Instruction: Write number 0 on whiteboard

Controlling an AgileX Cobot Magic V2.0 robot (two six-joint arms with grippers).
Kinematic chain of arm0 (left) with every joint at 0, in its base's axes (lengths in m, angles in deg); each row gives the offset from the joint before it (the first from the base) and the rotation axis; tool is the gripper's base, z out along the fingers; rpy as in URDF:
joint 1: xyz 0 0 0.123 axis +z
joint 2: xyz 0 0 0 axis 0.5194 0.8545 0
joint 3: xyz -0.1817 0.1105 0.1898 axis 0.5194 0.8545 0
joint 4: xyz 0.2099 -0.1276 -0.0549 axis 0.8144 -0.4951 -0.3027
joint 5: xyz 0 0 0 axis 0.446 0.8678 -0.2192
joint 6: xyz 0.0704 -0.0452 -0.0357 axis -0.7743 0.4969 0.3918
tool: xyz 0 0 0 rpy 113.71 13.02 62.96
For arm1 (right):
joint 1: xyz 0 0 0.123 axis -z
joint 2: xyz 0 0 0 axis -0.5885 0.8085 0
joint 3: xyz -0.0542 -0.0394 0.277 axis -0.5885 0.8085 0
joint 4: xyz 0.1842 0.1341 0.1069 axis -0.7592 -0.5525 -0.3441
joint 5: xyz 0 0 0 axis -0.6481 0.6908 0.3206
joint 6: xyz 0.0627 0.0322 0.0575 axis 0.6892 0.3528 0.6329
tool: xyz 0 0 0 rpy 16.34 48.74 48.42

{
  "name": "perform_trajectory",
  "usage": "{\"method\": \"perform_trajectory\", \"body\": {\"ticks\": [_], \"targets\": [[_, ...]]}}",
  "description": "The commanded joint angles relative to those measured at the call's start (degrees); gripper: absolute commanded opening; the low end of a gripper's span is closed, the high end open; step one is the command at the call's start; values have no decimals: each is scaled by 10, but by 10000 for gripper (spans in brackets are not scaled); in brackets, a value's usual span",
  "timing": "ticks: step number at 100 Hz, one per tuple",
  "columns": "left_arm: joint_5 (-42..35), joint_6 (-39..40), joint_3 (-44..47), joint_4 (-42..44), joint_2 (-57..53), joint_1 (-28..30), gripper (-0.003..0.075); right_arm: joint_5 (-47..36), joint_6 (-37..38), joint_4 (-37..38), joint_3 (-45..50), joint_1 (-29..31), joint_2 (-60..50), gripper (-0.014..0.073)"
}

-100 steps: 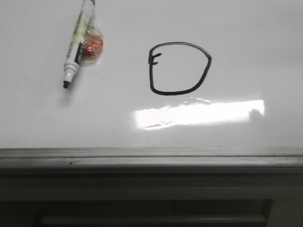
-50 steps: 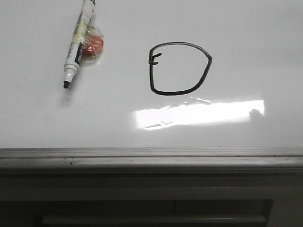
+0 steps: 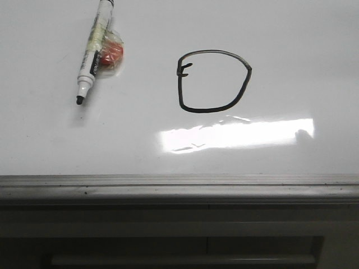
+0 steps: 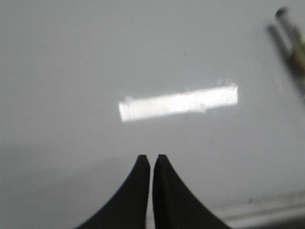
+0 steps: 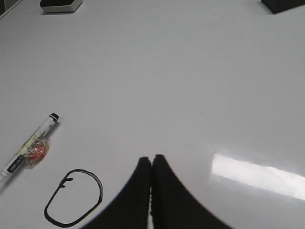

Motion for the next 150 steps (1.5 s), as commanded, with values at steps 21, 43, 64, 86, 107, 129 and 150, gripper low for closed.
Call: {"method": "perform_trajectory", "body": {"ticks": [21,43,64,86,107,129,150], "targets": [[28,-1,19,-17,-17,12,-20,-18,1,39,-13,4,6,-57],[28,-1,19,-17,-17,12,-20,-18,1,39,-13,4,6,-57],[28,-1,19,-17,-17,12,-20,-18,1,39,-13,4,6,-57],[28,-1,19,-17,-17,12,-20,-18,1,39,-13,4,6,-57],[28,-1,19,-17,-17,12,-20,-18,1,39,-10,4,6,-57],[28,-1,19,-17,-17,12,-20,-28,1,9,43,22,0,-57],[28,-1,19,-17,-17,12,-20,-176,-169,-205,75,175,0,-57]]}}
